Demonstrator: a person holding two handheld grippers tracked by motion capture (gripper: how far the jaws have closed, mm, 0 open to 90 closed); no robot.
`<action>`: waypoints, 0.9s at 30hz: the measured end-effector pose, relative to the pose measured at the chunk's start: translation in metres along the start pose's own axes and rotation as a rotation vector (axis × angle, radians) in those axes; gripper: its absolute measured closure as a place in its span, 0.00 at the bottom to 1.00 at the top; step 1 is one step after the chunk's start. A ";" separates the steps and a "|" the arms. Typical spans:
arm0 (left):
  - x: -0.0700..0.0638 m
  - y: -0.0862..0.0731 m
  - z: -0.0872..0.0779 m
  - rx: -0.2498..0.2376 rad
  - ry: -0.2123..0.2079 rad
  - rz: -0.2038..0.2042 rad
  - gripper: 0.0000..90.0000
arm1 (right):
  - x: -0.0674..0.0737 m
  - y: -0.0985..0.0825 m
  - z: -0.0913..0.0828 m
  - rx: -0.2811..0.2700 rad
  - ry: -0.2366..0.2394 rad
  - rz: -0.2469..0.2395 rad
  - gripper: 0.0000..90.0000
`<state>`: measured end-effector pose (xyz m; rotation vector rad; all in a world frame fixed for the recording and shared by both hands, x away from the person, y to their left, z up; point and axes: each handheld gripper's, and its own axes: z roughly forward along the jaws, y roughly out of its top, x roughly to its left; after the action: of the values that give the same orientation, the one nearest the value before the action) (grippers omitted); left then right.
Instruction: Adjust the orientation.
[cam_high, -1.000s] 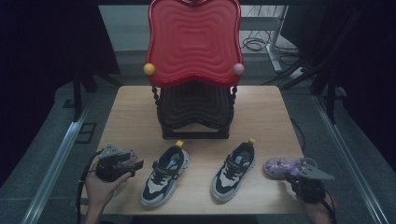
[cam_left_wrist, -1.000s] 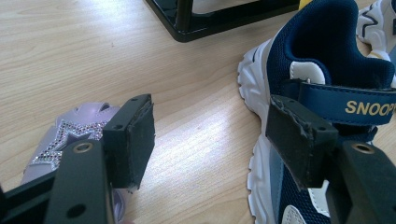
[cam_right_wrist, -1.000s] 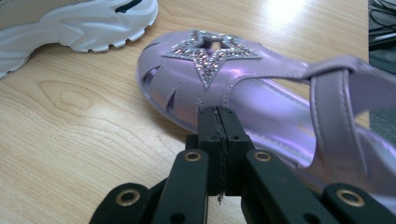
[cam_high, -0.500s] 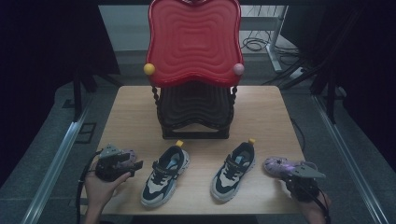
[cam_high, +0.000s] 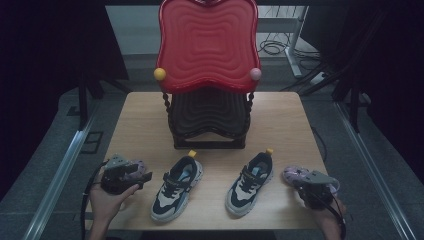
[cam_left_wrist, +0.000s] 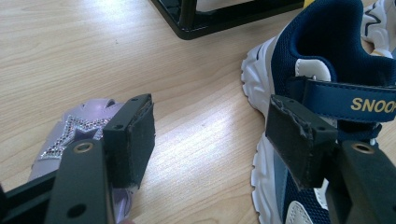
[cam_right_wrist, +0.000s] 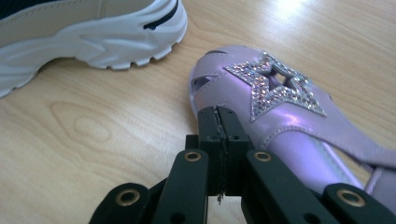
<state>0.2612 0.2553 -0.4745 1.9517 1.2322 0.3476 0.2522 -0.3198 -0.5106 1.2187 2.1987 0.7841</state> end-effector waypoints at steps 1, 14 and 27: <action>0.000 0.000 0.000 0.003 0.000 0.000 0.37 | 0.000 0.001 0.001 0.004 -0.004 0.000 1.00; -0.001 -0.001 0.000 0.006 0.000 0.005 0.37 | 0.002 0.016 0.016 0.049 -0.045 0.019 1.00; -0.002 -0.001 0.002 0.013 -0.001 0.011 0.37 | 0.006 0.022 0.019 0.045 -0.083 0.070 0.99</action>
<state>0.2606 0.2533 -0.4763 1.9705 1.2265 0.3448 0.2751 -0.2999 -0.5098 1.3323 2.1270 0.7017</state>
